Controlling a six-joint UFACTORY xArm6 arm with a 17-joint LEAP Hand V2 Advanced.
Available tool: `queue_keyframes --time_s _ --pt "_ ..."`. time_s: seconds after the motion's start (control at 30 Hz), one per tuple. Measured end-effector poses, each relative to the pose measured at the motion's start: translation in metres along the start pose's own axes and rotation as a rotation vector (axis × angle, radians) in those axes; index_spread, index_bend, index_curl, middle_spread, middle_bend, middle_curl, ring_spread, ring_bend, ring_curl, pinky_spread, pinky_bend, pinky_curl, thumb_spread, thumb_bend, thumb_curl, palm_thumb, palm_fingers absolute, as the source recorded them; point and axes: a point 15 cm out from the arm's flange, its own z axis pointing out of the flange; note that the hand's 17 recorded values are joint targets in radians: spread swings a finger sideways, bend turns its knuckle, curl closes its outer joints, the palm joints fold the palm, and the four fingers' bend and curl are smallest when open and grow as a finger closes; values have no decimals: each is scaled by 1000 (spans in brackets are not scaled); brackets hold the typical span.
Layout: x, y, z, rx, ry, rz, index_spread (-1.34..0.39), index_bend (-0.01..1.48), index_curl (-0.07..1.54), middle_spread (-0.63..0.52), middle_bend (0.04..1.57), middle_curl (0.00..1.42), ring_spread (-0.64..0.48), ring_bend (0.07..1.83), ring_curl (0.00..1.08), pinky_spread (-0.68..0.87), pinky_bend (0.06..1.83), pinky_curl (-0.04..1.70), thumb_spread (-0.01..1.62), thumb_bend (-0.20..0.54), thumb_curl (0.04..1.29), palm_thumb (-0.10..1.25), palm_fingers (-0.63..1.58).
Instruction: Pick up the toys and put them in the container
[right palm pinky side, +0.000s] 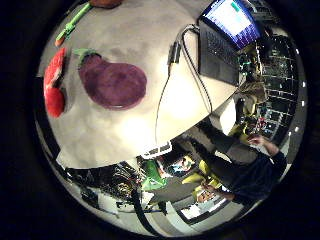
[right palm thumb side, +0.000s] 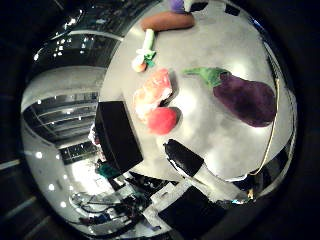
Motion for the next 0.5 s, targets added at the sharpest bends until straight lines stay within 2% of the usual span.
queue_keyframes --time_s 0.2,0.5 --pt "27 -3 35 -43 -17 33 -343 156 262 55 213 332 193 257 248 409 336 319 1061 -23 295 583 143" --pt "35 2 39 -54 -12 34 -331 159 269 50 224 334 193 239 250 391 326 312 1054 -24 298 584 156"
